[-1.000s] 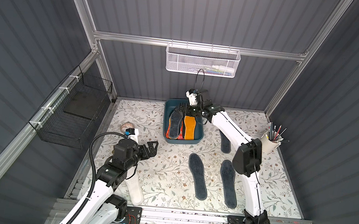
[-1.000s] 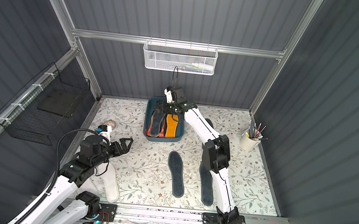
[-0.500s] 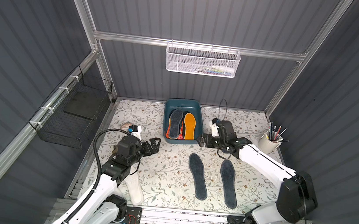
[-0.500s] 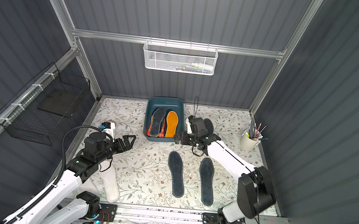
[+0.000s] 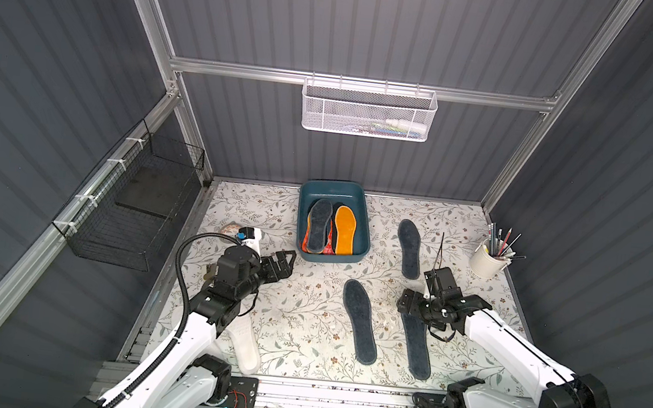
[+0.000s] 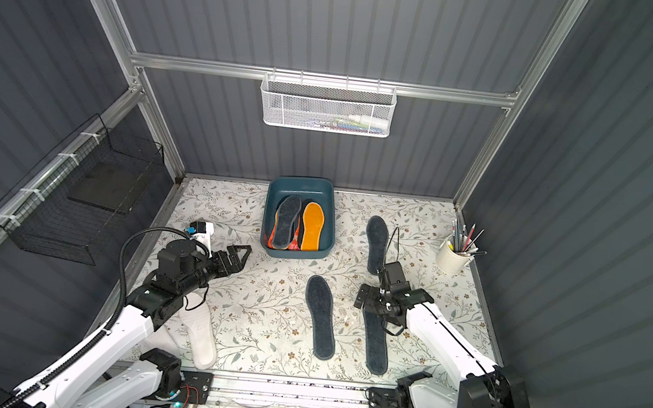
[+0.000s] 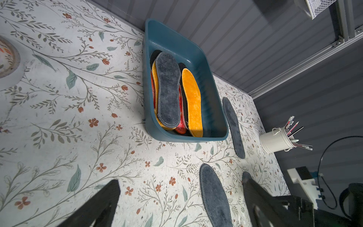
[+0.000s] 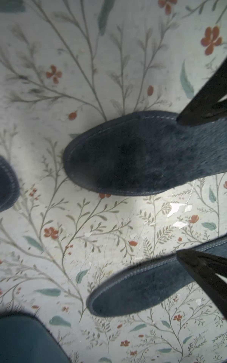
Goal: Put the insoles into the storage box
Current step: Place the insole in the storage box, then pick up the insole from the center of the board.
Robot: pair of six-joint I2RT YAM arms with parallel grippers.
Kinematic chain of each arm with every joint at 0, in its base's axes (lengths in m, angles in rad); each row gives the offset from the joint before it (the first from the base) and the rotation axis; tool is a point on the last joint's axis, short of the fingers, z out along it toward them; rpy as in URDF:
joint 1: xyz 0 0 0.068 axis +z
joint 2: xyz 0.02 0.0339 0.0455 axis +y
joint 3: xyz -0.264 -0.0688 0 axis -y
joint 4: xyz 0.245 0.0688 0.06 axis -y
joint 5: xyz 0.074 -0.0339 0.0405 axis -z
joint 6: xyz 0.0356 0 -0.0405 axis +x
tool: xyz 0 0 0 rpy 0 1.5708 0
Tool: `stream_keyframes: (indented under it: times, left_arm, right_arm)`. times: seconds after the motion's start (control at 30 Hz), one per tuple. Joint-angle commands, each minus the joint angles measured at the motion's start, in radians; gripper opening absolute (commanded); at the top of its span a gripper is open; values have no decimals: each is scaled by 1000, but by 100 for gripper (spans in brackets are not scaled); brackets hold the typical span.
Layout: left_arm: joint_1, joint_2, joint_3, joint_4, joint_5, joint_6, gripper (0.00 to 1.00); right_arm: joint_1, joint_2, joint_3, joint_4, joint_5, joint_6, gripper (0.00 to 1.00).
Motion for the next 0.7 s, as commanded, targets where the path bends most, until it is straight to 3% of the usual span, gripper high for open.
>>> stream_keyframes:
  times: [0.0,0.33,0.67]
  left_arm:
    - [4,-10,-26,31,17,-14,100]
    - [5,-32,-23,9,14,-13,100]
    - [3,-44,-18,-5,6,-11,100]
  right_arm:
    - [-21,-12,-24,-3,-23,39,99]
    - [-154,143,127,98,19,-51,93]
    - [-266,496,410,177,45,-133,67]
